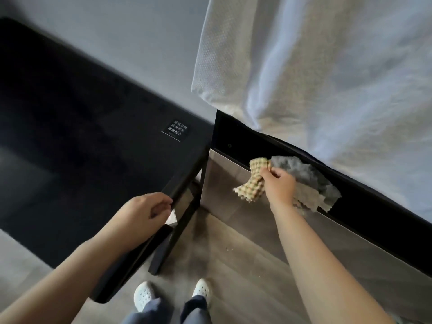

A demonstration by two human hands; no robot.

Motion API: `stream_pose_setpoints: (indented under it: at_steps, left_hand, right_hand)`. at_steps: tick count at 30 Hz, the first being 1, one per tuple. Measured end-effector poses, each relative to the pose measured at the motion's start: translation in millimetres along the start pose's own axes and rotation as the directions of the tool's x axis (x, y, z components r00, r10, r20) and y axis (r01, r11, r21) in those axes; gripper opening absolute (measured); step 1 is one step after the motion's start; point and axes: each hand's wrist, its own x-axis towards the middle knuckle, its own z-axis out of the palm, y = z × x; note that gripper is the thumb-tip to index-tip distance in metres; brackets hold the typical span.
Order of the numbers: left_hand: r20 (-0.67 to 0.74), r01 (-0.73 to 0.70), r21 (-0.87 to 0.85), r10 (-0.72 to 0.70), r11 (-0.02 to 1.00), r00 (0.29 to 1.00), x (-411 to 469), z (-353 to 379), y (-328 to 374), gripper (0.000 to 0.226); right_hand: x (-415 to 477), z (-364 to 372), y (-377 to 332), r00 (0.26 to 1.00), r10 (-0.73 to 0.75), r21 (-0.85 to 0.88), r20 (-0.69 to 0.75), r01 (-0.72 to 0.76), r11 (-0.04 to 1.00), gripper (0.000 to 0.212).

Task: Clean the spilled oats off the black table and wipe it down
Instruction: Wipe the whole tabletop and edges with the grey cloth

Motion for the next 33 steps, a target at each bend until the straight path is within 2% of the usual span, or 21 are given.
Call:
stream_pose_setpoints:
  at_steps: [4,5,7,8,10,13,16,18,20,22,23,25,28,30,33]
  left_hand:
    - [-0.048,0.018,0.01,-0.017,1.0,0.999,15.6,3.5,5.3,0.017]
    - [-0.057,0.021,0.011,-0.021,1.0,0.998,16.8,3.9,5.5,0.017]
    - [-0.064,0.026,0.013,-0.025,1.0,0.998,17.5,5.7,5.5,0.016]
    - [-0.064,0.028,0.02,-0.027,0.999,0.998,17.7,6.7,4.8,0.016]
    - [-0.058,0.044,0.033,-0.042,0.999,0.997,16.6,9.9,3.0,0.015]
    - [-0.044,0.071,0.016,-0.07,0.997,0.997,12.5,17.0,3.8,0.017]
    - [-0.019,0.07,0.006,-0.07,0.998,0.997,10.7,24.4,9.3,0.017]
    - [0.002,0.071,0.023,-0.071,0.997,0.997,11.0,29.7,11.5,0.017]
    - [0.025,0.079,0.08,-0.081,0.994,0.996,11.6,34.2,10.4,0.017]
    - [0.057,0.088,0.148,-0.098,0.985,0.994,11.7,38.5,7.0,0.016]
    - [0.071,0.094,0.174,-0.107,0.98,0.992,11.0,40.5,4.9,0.016]
    - [0.083,0.1,0.203,-0.119,0.974,0.989,8.9,42.8,1.5,0.016]
    - [0.063,0.108,0.205,-0.123,0.973,0.99,2.3,41.9,2.1,0.017]
    - [0.047,0.118,0.2,-0.13,0.973,0.99,-3.9,40.0,3.2,0.016]
    - [0.025,0.133,0.198,-0.14,0.971,0.99,-15.2,35.5,1.9,0.015]
  right_hand:
    - [40.9,23.0,-5.7,1.0,0.003,0.085,-0.026,-0.001,0.996,0.02]
    - [46.6,27.7,-8.0,1.0,0.015,0.129,0.01,-0.016,0.991,0.024]
    - [49.9,34.3,-7.7,0.991,0.023,0.226,0.135,-0.054,0.973,0.046]
    - [45.7,35.7,-5.4,0.983,-0.005,0.219,0.182,-0.036,0.975,0.053]
    - [29.8,33.2,7.3,0.973,-0.088,0.093,0.211,0.069,0.993,0.054]
    - [6.6,14.2,29.3,0.971,-0.164,-0.047,0.172,0.175,0.983,0.041]
    - [-0.1,-22.9,45.5,0.959,-0.283,-0.249,0.001,0.275,0.929,0.026]
    - [7.3,-49.3,55.5,0.917,-0.374,-0.438,-0.138,0.282,0.853,0.026]
    - [21.9,-68.1,67.9,0.937,-0.31,-0.572,-0.164,0.165,0.803,0.044]
    - [37.5,-78.1,77.5,0.986,-0.145,-0.627,-0.077,0.065,0.776,0.062]
    - [43.9,-79.7,82.3,0.995,-0.092,-0.65,-0.035,0.048,0.759,0.065]
    - [50.7,-79.9,90.4,0.996,-0.087,-0.682,0.016,0.075,0.727,0.056]
    - [43.5,-78.8,91.9,0.985,-0.172,-0.561,0.021,0.154,0.813,0.028]
    - [25.5,-76.3,85.2,0.976,-0.212,-0.407,0.045,0.212,0.888,0.022]
    - [-14.2,-66.5,68.3,0.964,-0.245,-0.269,0.103,0.264,0.926,0.018]
